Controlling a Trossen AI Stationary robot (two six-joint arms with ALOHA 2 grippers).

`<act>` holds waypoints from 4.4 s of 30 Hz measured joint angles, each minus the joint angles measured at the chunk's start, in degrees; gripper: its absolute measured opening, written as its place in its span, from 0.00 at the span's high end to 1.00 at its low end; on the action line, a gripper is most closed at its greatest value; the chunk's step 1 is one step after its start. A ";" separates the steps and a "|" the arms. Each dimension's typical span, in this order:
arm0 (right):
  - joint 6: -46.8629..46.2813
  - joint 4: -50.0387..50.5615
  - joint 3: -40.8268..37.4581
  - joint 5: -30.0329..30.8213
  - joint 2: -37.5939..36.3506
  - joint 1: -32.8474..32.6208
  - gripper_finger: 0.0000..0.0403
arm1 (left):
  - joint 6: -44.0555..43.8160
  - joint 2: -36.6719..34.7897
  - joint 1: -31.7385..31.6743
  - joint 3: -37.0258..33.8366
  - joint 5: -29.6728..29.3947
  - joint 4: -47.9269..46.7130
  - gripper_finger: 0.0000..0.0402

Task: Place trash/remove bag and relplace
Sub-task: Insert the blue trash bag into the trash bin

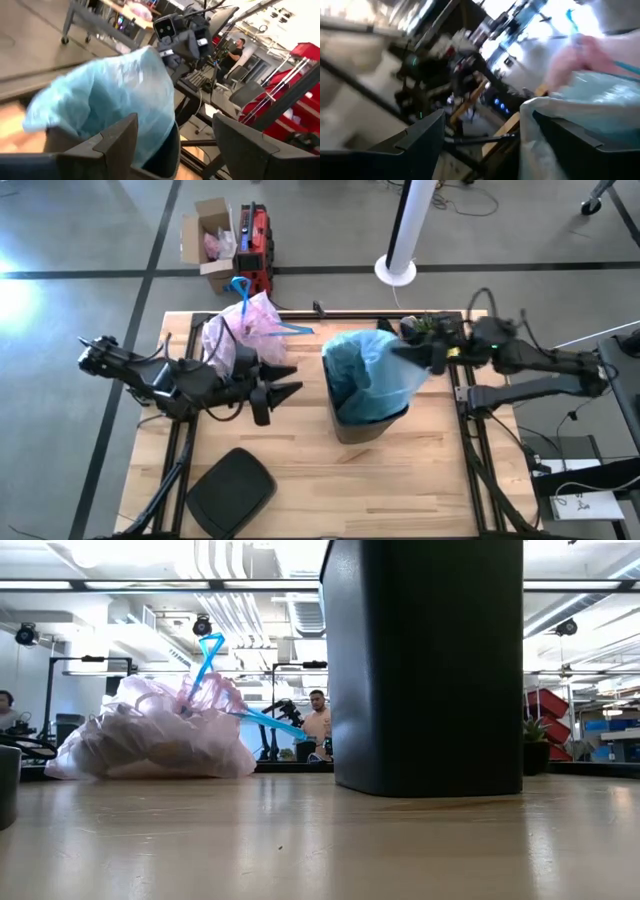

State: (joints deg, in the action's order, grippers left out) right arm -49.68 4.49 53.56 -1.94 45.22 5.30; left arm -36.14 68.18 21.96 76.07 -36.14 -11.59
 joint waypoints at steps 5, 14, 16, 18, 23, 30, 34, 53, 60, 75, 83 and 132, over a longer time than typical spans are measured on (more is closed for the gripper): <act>10.32 4.52 15.09 -0.05 15.00 -8.71 0.30 | 6.63 -0.22 -2.19 3.06 0.02 -1.28 0.39; 24.22 34.53 36.54 8.34 33.78 -22.05 0.26 | 7.77 2.55 -12.48 3.24 8.12 1.90 0.38; 25.87 36.05 39.20 9.52 36.43 -23.60 0.24 | 8.01 4.94 -15.00 3.21 12.53 5.55 0.38; 27.10 36.37 41.24 9.62 38.48 -24.86 0.23 | 8.05 8.08 -17.16 4.61 16.65 6.41 0.38; 29.77 39.00 46.01 14.52 42.54 -26.89 0.23 | 11.39 16.81 -19.87 13.05 21.73 3.93 0.38; 30.31 46.40 49.90 18.72 46.69 -28.24 0.23 | 16.16 27.09 -20.20 29.05 22.23 -7.21 0.37; 30.53 49.08 53.29 19.22 48.97 -29.96 0.23 | 16.50 32.84 -20.40 36.36 23.97 -13.45 0.38; 40.08 60.14 54.69 26.02 49.73 -37.24 0.23 | 19.14 37.13 -21.69 37.56 51.54 -3.59 0.40; 42.81 64.37 54.56 26.49 49.75 -39.69 0.23 | 18.95 37.00 -21.45 36.37 55.05 -7.56 0.44; 44.57 64.27 54.40 28.89 47.89 -40.81 0.23 | 24.64 35.87 -20.82 43.78 45.61 -33.91 0.41; 44.18 64.21 54.39 29.05 46.59 -42.06 0.23 | 26.32 35.45 -19.50 51.19 36.53 -37.69 0.39; -12.28 73.24 56.59 29.17 34.47 -30.78 0.23 | 25.42 26.70 -18.03 49.80 24.47 -55.29 0.41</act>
State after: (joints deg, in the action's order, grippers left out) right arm -61.96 77.73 110.15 27.22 79.69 -25.48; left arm -10.72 94.88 3.93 125.86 -11.67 -66.89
